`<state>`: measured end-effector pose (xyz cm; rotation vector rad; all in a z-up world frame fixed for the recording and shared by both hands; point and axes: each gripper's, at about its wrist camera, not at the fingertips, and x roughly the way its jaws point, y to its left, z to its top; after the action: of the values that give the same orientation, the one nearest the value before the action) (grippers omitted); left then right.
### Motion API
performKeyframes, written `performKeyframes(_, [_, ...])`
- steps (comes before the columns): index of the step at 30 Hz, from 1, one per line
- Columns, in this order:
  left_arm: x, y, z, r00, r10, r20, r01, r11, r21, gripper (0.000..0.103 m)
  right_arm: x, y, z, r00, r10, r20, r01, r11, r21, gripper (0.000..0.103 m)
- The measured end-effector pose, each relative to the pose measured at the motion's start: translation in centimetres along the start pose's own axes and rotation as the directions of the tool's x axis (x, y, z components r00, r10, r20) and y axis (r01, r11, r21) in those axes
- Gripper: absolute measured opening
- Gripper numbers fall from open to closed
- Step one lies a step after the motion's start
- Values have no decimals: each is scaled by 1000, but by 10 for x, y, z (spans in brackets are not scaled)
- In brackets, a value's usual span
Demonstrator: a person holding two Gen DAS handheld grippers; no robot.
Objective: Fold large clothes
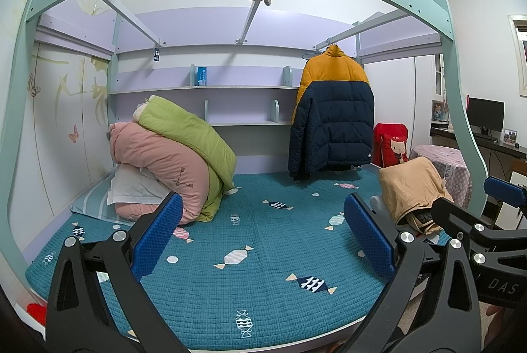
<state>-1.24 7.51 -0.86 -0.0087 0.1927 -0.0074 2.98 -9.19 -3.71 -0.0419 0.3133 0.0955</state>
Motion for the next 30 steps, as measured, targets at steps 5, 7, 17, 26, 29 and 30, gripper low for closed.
performKeyframes(5, [1,-1,0,1000,0,0,0,1000,0,98,0,0,0,1000,-1,0,1,1000,-1,95])
performKeyframes(7, [0,-1,0,1000,0,-1,0,1000,-1,98,0,0,0,1000,-1,0,1,1000,0,95])
performKeyframes(17, [9,-6,-5,1000,-2,-12,2,1000,-5,98,2,-1,-2,1000,-5,-12,5,1000,1,95])
performKeyframes(26, [36,-1,-15,999,2,-42,-3,1000,-13,98,30,4,-4,999,-9,-53,9,1000,-8,95])
performKeyframes(29, [44,2,-17,999,-7,-46,7,1000,-21,98,36,7,-3,998,-17,-58,16,1000,-13,95])
performKeyframes(30, [47,2,-18,999,-11,-47,9,1000,-24,98,38,8,-2,998,-22,-59,21,1000,-16,95])
